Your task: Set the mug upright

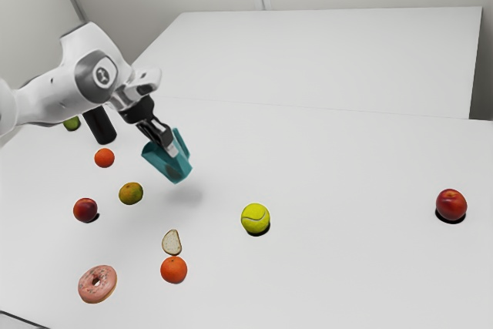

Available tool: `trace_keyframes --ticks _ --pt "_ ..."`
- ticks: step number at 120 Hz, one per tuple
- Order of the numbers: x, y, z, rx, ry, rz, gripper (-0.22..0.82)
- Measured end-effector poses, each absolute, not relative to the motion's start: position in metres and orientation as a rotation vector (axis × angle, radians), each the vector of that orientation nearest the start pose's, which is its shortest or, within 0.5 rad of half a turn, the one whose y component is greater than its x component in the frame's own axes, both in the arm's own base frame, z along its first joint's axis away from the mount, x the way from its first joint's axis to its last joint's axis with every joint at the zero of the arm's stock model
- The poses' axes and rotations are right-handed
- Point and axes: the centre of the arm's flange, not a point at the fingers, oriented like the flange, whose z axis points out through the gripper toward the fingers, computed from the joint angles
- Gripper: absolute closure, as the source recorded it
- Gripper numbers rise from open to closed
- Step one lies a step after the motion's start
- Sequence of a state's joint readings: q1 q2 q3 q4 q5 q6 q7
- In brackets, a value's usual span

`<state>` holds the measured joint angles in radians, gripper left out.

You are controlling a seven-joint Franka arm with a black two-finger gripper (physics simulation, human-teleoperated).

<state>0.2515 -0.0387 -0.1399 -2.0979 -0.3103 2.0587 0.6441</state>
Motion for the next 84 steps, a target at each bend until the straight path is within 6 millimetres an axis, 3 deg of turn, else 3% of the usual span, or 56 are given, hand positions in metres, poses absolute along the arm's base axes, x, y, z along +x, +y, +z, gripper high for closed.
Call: trace_keyframes --ticks 24,84 --pt "0.517 0.039 0.419 -3.282 0.465 -0.119 0.79" --pt "0.503 0.021 0.395 -3.203 0.185 -0.197 0.79"
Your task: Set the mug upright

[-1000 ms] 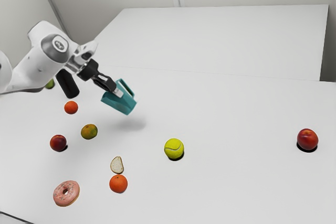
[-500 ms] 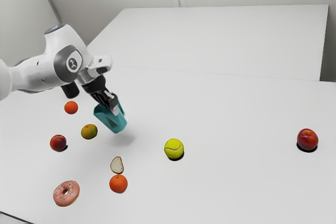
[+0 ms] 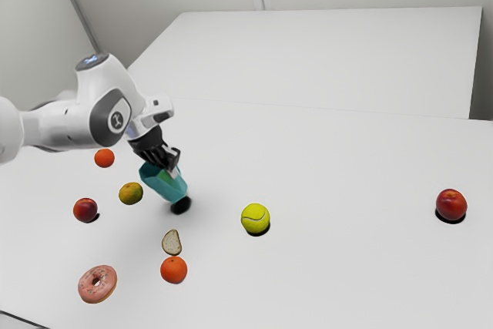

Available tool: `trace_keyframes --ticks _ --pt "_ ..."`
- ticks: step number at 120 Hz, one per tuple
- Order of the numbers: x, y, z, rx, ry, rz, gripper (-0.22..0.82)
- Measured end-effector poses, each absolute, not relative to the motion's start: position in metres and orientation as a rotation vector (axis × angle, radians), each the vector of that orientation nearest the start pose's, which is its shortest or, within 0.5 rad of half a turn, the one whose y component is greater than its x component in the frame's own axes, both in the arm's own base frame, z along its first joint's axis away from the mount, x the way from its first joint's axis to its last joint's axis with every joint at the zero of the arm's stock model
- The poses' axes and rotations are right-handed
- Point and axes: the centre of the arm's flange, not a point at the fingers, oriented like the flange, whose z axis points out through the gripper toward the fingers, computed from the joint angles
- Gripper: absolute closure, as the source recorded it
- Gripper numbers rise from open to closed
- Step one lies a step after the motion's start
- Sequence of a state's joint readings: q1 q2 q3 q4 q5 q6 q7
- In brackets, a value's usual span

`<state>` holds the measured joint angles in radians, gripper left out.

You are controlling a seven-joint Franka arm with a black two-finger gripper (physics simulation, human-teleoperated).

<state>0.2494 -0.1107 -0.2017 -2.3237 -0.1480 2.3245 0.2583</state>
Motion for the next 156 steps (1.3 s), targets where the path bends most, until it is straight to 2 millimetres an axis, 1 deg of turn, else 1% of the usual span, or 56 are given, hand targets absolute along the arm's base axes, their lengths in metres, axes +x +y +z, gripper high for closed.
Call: trace_keyframes --ticks 34,79,100,112,131,145,156 --pt "0.499 0.01 0.38 -3.209 0.082 -0.184 0.79" --pt "0.499 0.009 0.36 -3.224 -0.033 -0.126 0.79" --pt "0.499 0.008 0.358 -3.225 -0.062 -0.119 0.78" --pt "0.499 0.003 0.359 -3.229 -0.062 -0.122 0.7" --pt "0.499 -0.004 0.366 -3.23 -0.049 -0.143 0.54" --pt "0.498 -0.007 0.377 -3.225 -0.044 -0.174 0.43" --pt "0.497 -0.01 0.388 -3.221 -0.036 -0.204 0.36"
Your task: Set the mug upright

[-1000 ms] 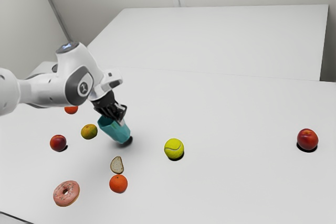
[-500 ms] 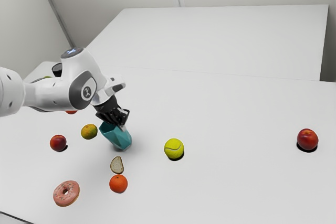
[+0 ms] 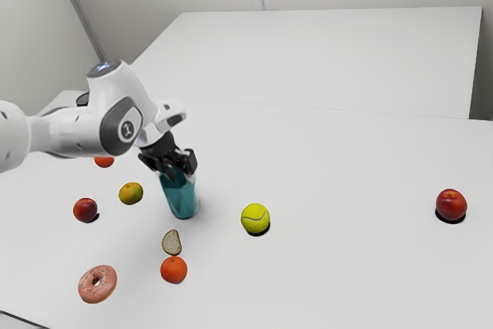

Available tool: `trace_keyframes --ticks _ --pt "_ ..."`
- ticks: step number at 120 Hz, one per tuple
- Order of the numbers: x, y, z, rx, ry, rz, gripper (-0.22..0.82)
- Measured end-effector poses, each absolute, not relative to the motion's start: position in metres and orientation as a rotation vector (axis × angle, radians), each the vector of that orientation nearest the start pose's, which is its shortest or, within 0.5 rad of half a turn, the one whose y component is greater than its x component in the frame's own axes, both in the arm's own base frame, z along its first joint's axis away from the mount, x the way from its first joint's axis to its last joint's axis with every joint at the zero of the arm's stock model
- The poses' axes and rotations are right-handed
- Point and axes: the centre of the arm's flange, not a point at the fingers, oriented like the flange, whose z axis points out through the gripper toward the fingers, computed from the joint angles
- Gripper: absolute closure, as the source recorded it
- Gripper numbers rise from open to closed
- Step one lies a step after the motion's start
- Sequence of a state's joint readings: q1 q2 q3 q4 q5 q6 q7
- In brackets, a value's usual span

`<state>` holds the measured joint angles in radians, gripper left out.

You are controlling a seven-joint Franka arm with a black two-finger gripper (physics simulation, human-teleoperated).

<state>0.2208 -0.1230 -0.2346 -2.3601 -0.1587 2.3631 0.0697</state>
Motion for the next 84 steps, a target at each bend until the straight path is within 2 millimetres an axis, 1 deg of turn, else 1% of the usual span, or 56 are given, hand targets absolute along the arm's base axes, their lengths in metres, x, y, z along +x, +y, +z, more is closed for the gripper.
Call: trace_keyframes --ticks 32,59,77,84 --pt "0.497 -0.016 0.43 -3.214 -0.023 -0.295 0.25" --pt "0.516 -0.021 0.481 -3.236 0.003 -0.275 0.12" --pt "0.528 -0.026 0.511 -3.251 0.033 -0.217 0.07" --pt "0.531 -0.027 0.519 -3.255 0.041 -0.187 0.06"
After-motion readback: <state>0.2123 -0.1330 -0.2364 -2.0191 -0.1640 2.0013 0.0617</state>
